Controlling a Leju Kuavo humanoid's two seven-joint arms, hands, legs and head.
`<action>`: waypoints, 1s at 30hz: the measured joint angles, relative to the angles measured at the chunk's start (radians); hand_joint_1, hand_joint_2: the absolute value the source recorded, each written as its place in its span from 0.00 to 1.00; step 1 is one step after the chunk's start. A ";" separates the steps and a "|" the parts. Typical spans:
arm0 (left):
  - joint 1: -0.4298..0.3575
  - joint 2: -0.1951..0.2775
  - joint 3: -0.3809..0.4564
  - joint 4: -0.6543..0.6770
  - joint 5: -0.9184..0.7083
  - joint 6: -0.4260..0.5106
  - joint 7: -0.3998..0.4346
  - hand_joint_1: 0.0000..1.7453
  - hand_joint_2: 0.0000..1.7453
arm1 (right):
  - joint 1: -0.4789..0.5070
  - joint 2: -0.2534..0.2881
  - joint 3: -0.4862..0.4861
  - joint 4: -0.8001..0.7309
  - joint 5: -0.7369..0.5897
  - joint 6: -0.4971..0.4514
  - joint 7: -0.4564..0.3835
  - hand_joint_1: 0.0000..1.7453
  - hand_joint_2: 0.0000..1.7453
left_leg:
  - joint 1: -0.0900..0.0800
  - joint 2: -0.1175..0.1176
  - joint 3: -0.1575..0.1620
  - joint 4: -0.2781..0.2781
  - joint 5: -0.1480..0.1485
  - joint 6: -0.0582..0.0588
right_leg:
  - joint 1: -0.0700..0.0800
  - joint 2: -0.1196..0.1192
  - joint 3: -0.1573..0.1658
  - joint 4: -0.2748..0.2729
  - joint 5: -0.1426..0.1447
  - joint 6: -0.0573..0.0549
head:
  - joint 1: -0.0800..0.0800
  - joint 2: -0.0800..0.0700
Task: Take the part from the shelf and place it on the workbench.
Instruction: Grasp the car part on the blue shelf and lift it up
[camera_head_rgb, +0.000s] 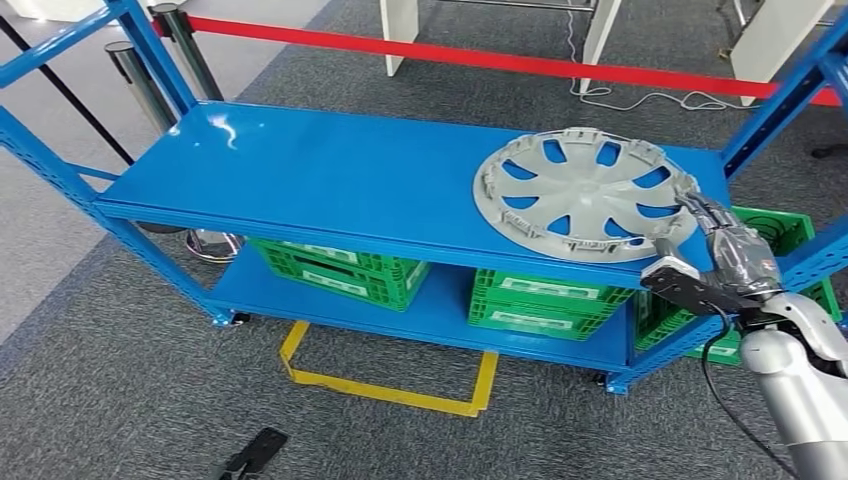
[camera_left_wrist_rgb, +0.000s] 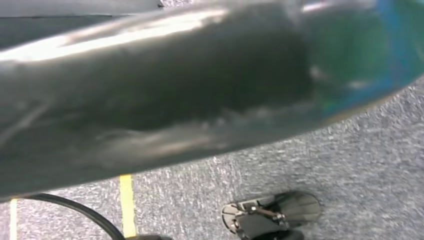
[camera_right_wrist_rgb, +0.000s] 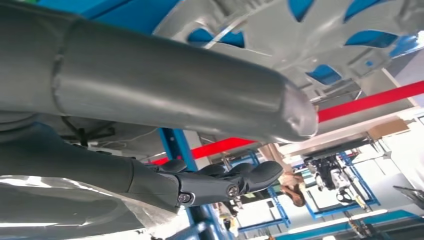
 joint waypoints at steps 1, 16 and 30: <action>-0.001 0.000 0.000 0.000 0.000 0.000 0.000 0.00 0.00 | -0.001 -0.001 0.000 -0.001 0.000 0.000 0.000 0.00 0.00 | 0.003 0.000 0.003 -0.008 0.004 0.002 | 0.000 0.000 -0.012 0.023 -0.017 0.004 | 0.001 0.000; -0.002 0.002 0.003 0.000 -0.008 0.000 -0.017 0.00 0.00 | 0.013 -0.010 0.000 -0.005 -0.008 0.005 -0.002 0.00 0.00 | 0.004 0.001 -0.006 0.035 -0.030 -0.029 | -0.007 -0.004 0.019 -0.011 0.004 -0.011 | 0.004 0.000; -0.001 0.004 0.005 0.000 -0.013 0.038 -0.033 0.00 0.00 | 0.020 -0.017 0.000 -0.007 -0.013 0.014 -0.003 0.00 0.00 | 0.004 -0.001 -0.017 0.010 0.006 -0.005 | -0.007 0.000 0.076 -0.010 -0.045 0.013 | 0.002 0.000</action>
